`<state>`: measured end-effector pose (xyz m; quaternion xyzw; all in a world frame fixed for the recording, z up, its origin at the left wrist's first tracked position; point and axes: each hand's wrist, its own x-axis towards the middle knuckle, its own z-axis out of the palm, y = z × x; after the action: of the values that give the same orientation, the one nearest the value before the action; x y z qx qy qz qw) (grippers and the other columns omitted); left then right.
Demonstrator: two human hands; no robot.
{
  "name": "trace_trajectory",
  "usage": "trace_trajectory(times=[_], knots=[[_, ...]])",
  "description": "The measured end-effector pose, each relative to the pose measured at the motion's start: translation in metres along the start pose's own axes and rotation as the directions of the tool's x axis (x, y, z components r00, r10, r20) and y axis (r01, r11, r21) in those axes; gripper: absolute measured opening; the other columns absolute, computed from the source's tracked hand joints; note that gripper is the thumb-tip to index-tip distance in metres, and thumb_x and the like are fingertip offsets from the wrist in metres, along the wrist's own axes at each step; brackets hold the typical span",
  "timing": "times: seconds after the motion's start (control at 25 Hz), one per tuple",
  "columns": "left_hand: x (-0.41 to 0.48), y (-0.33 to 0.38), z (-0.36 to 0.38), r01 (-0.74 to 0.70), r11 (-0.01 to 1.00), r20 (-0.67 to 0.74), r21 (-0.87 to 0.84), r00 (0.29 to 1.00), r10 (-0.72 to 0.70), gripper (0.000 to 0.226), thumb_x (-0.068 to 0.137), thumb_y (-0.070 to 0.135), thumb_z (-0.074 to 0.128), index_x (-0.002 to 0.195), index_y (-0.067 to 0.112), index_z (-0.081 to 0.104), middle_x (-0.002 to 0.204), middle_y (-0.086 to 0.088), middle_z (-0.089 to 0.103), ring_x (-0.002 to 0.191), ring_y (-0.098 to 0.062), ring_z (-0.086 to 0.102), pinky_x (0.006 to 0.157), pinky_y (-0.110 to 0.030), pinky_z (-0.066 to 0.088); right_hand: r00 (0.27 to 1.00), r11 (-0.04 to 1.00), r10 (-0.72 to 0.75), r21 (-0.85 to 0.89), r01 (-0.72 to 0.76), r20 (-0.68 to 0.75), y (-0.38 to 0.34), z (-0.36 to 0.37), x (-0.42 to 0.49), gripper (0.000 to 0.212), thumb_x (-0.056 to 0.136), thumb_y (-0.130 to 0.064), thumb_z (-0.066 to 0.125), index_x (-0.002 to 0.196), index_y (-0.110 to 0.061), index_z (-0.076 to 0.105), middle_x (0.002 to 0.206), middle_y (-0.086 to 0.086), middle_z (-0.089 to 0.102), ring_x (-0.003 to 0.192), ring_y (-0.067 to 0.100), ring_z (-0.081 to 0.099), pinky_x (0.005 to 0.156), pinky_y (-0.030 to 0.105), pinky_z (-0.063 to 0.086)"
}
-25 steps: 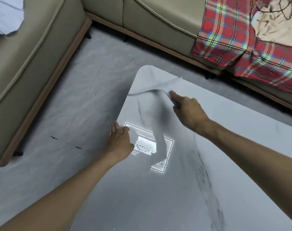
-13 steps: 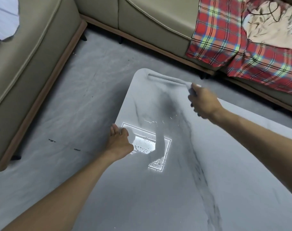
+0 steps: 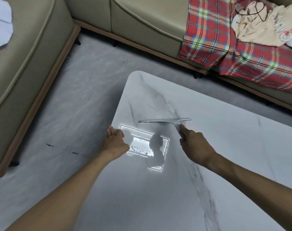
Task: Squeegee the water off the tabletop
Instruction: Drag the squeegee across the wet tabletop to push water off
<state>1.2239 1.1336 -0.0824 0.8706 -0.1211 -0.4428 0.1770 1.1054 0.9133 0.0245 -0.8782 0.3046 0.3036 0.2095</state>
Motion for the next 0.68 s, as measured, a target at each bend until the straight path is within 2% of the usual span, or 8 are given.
trace_trajectory(times=[0.08, 0.2, 0.28, 0.36, 0.44, 0.52, 0.6, 0.68], knots=[[-0.002, 0.002, -0.001, 0.006, 1.000, -0.003, -0.001, 1.000, -0.006, 0.049, 0.074, 0.015, 0.058, 0.121, 0.012, 0.044, 0.135, -0.008, 0.018, 0.139, -0.022, 0.019, 0.106, -0.037, 0.037, 1.000, 1.000, 0.002, 0.026, -0.003, 0.020, -0.008, -0.018, 0.001, 0.025, 0.093, -0.009, 0.040, 0.115, -0.012, 0.052, 0.093, 0.016, 0.063, 0.064, 0.032, 0.051, 0.059, 0.032, 0.041], [-0.001, -0.003, 0.002, 0.009, 1.000, 0.001, 0.001, 1.000, -0.009, 0.050, 0.073, 0.016, 0.058, 0.121, 0.013, 0.043, 0.140, -0.009, 0.016, 0.141, -0.023, 0.016, 0.109, -0.039, 0.036, 0.986, 0.997, -0.041, 0.058, 0.050, -0.159, -0.034, -0.050, 0.054, 0.007, 0.092, -0.009, 0.042, 0.093, -0.010, 0.048, 0.082, 0.020, 0.058, 0.061, 0.035, 0.055, 0.049, 0.029, 0.041], [0.000, -0.007, 0.005, -0.008, 1.000, 0.000, -0.013, 1.000, 0.008, 0.051, 0.073, 0.016, 0.058, 0.122, 0.013, 0.042, 0.143, -0.008, 0.014, 0.143, -0.020, 0.014, 0.108, -0.037, 0.036, 0.974, 0.985, -0.012, 0.166, 0.050, -0.225, -0.058, -0.060, 0.097, 0.005, 0.093, -0.009, 0.039, 0.090, -0.012, 0.041, 0.079, 0.017, 0.053, 0.050, 0.029, 0.051, 0.030, 0.020, 0.034], [-0.001, -0.011, 0.005, -0.021, 0.998, -0.021, -0.055, 1.000, 0.020, 0.051, 0.075, 0.014, 0.059, 0.123, 0.013, 0.041, 0.142, -0.006, 0.022, 0.137, -0.018, 0.028, 0.100, -0.032, 0.040, 0.974, 0.970, 0.026, 0.240, 0.029, -0.225, -0.078, -0.057, 0.125, 0.005, 0.094, -0.010, 0.037, 0.094, -0.014, 0.041, 0.087, 0.018, 0.053, 0.050, 0.027, 0.051, 0.024, 0.016, 0.029], [-0.005, -0.018, 0.004, 0.021, 0.990, -0.074, -0.137, 0.997, -0.032, 0.047, 0.078, 0.013, 0.058, 0.120, 0.016, 0.040, 0.119, -0.006, 0.047, 0.102, -0.025, 0.054, 0.077, -0.029, 0.044, 0.976, 0.978, -0.005, 0.201, 0.050, -0.217, -0.087, -0.037, 0.126, 0.011, 0.094, -0.010, 0.036, 0.101, -0.015, 0.043, 0.096, 0.021, 0.055, 0.065, 0.034, 0.056, 0.031, 0.021, 0.039], [-0.013, -0.025, 0.005, 0.067, 0.976, -0.115, -0.207, 0.989, -0.093, 0.042, 0.079, 0.013, 0.056, 0.117, 0.019, 0.039, 0.091, -0.006, 0.055, 0.074, -0.027, 0.055, 0.063, -0.029, 0.040, 0.965, 0.984, -0.154, 0.051, 0.169, -0.213, -0.079, -0.009, 0.108, 0.032, 0.094, -0.011, 0.037, 0.125, -0.016, 0.043, 0.105, 0.024, 0.061, 0.084, 0.042, 0.058, 0.059, 0.035, 0.050], [-0.023, -0.032, 0.013, 0.054, 0.980, -0.136, -0.192, 0.987, -0.081, 0.043, 0.079, 0.011, 0.056, 0.118, 0.017, 0.039, 0.091, -0.009, 0.057, 0.073, -0.027, 0.054, 0.064, -0.030, 0.040, 0.943, 0.960, -0.277, -0.020, 0.278, -0.185, -0.055, 0.017, 0.077, 0.051, 0.095, -0.016, 0.040, 0.144, -0.025, 0.032, 0.105, 0.023, 0.065, 0.092, 0.044, 0.059, 0.075, 0.041, 0.049], [-0.034, -0.036, 0.020, 0.028, 0.984, -0.157, -0.176, 0.986, -0.056, 0.043, 0.081, 0.008, 0.056, 0.120, 0.015, 0.040, 0.106, -0.011, 0.057, 0.083, -0.029, 0.056, 0.070, -0.032, 0.044, 0.938, 0.948, -0.319, -0.029, 0.318, -0.136, -0.021, 0.034, 0.046, 0.056, 0.096, -0.021, 0.041, 0.148, -0.036, 0.026, 0.102, 0.017, 0.068, 0.091, 0.042, 0.062, 0.075, 0.042, 0.051]])
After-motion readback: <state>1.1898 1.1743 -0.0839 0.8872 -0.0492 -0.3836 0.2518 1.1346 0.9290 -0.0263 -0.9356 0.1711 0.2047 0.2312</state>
